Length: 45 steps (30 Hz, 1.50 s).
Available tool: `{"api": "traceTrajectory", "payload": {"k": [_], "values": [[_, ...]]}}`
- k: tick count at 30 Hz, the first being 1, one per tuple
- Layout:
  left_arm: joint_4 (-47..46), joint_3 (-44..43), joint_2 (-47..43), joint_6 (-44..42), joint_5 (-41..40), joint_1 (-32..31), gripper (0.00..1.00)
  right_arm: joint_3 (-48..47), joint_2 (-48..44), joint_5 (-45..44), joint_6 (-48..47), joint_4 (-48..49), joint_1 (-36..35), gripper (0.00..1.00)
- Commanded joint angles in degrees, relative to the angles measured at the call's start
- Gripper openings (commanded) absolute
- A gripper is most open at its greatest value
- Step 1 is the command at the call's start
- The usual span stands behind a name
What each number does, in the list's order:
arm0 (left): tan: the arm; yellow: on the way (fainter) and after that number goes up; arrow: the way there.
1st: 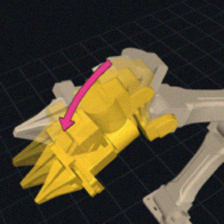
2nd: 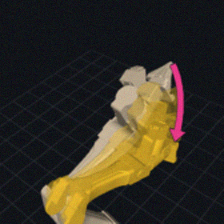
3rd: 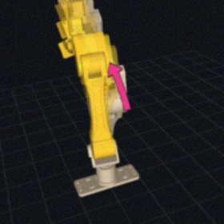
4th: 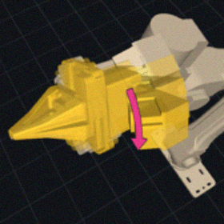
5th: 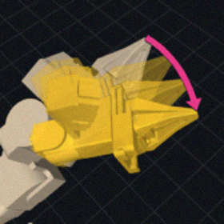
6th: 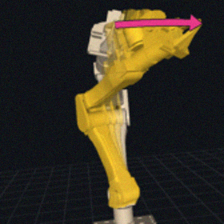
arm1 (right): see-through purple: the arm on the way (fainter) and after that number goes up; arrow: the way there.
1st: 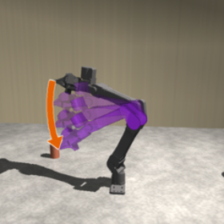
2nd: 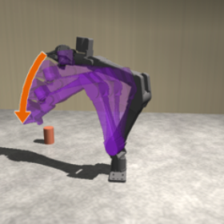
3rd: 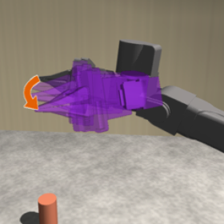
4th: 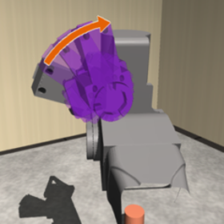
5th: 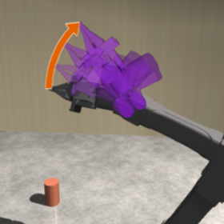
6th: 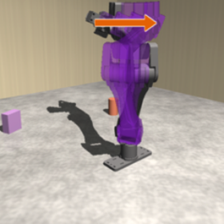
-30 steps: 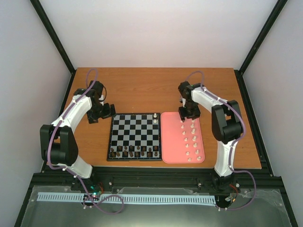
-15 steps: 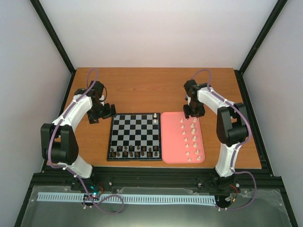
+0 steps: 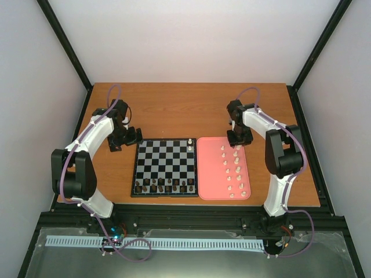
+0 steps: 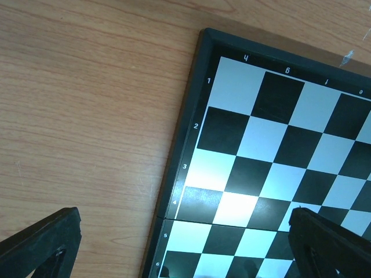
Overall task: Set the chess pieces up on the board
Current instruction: Pick up the chess piece from the storage box.
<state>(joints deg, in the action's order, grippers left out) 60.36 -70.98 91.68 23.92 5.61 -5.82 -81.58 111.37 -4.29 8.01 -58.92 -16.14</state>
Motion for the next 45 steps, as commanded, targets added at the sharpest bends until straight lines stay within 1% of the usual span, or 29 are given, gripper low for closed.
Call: {"api": "traceTrajectory", "payload": {"k": [1, 4, 6, 9, 13, 16, 21, 24, 28, 31, 38, 41, 45], "values": [[-0.1, -1.1, 0.4, -0.8, 0.0, 0.3, 1.0, 0.2, 1.7, -0.8, 0.1, 0.9, 1.0, 0.47], [0.0, -1.4, 0.6, -0.7, 0.1, 0.4, 1.0, 0.5, 2.3, -0.1, -0.1, 1.1, 1.6, 0.45], [-0.1, -1.5, 0.5, -0.7, -0.1, 0.4, 1.0, 0.6, 2.4, 0.5, -0.2, 1.4, 1.9, 0.41], [0.0, -1.5, 0.7, -0.7, 0.1, 0.3, 1.0, 0.2, 2.6, 0.6, -0.2, 1.3, 1.9, 0.39], [-0.1, -1.5, 1.0, -0.5, 0.2, 0.3, 1.0, 0.4, 2.4, 0.6, -0.3, 1.2, 2.0, 0.34], [-0.1, -1.6, 1.2, -0.4, 0.3, 0.4, 1.0, 0.9, 2.8, 0.8, -0.4, 1.3, 2.0, 0.32], [-0.2, -1.5, 1.1, -0.5, 0.4, 0.3, 1.0, 1.1, 3.0, 0.8, -0.3, 1.2, 2.0, 0.21], [-0.3, -1.2, 1.1, -0.5, 0.4, 0.4, 1.0, 1.1, 2.5, 0.8, -0.2, 1.0, 2.0, 0.12], [-0.8, -0.8, 1.1, -0.3, 0.7, 0.4, 1.0, 1.1, 1.3, 0.5, -0.2, 0.9, 2.0, 0.06], [-0.7, -1.1, 0.9, -0.3, 1.5, 0.4, 1.0, 0.3, -0.5, 1.2, 0.1, 0.4, 2.0, 0.05], [-0.4, -0.9, -0.9, -0.5, 1.6, 0.3, 1.0, -7.2, -3.6, 1.2, 0.5, -3.7, -1.4, 0.03], [-0.4, -0.4, -1.5, -0.9, 2.0, 0.3, 1.0, -11.8, -2.9, 0.6, 0.5, -7.1, -4.1, 0.03], [-0.3, -0.1, -1.7, -1.5, 2.0, 0.3, 1.0, -20.3, 0.1, 0.6, 1.1, -11.3, -8.8, 0.03]]}}
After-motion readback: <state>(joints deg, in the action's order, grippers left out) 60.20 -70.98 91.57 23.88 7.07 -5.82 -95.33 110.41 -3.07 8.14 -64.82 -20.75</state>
